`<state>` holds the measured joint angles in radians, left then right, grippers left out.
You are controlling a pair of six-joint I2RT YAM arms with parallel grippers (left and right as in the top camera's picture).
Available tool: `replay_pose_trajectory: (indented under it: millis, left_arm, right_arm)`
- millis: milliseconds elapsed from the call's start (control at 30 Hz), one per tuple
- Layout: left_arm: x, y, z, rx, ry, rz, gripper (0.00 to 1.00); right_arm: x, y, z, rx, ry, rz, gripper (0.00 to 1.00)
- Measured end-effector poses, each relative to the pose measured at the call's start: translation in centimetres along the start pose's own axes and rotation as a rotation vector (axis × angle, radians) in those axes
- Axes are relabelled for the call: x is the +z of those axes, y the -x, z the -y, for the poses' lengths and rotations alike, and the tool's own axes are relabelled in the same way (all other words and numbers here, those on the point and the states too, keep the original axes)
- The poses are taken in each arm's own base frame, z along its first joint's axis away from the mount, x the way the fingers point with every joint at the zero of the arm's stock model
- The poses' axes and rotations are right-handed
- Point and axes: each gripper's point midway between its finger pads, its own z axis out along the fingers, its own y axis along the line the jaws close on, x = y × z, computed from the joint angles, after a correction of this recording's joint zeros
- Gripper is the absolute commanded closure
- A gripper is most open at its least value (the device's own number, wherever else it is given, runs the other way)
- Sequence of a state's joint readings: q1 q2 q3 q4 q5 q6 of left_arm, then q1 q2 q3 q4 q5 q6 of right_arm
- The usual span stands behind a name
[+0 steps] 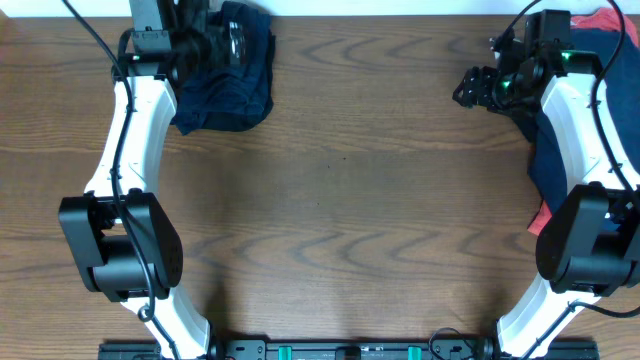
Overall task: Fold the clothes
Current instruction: 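Press the shorts down on the stack with the left gripper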
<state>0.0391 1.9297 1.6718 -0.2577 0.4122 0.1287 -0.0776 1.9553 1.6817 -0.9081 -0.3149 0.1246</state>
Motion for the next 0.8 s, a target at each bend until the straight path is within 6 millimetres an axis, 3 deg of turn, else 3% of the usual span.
replay_pose_trajectory:
  millis: [100,200,300,400,533,800]
  left_arm:
    - [0.1,2.0,-0.7,-0.003,0.032,0.084,0.02]
    - [1.5,1.6,-1.4,-0.021,0.050,0.085,0.02]
    - [4.5,-1.8,-2.4,-0.054,0.056,0.009,0.02]
    - [8.5,-8.0,-3.3,-0.107,0.055,-0.130,0.02]
    - [11.7,-13.8,-3.2,-0.136,0.049,-0.253,0.02]
    - [11.9,-14.1,-3.0,-0.109,0.051,-0.260,0.02]
  right_arm:
    - [0.0,0.0,0.0,-0.001,0.000,0.001,0.25]
    - [0.0,0.1,0.0,-0.001,0.001,0.004,0.25]
    - [0.0,0.2,0.0,-0.003,0.001,0.008,0.25]
    - [0.0,0.2,0.0,-0.003,0.001,0.008,0.25]
    - [0.0,0.2,0.0,-0.003,0.001,0.007,0.25]
    - [0.0,0.2,0.0,-0.003,0.001,0.009,0.25]
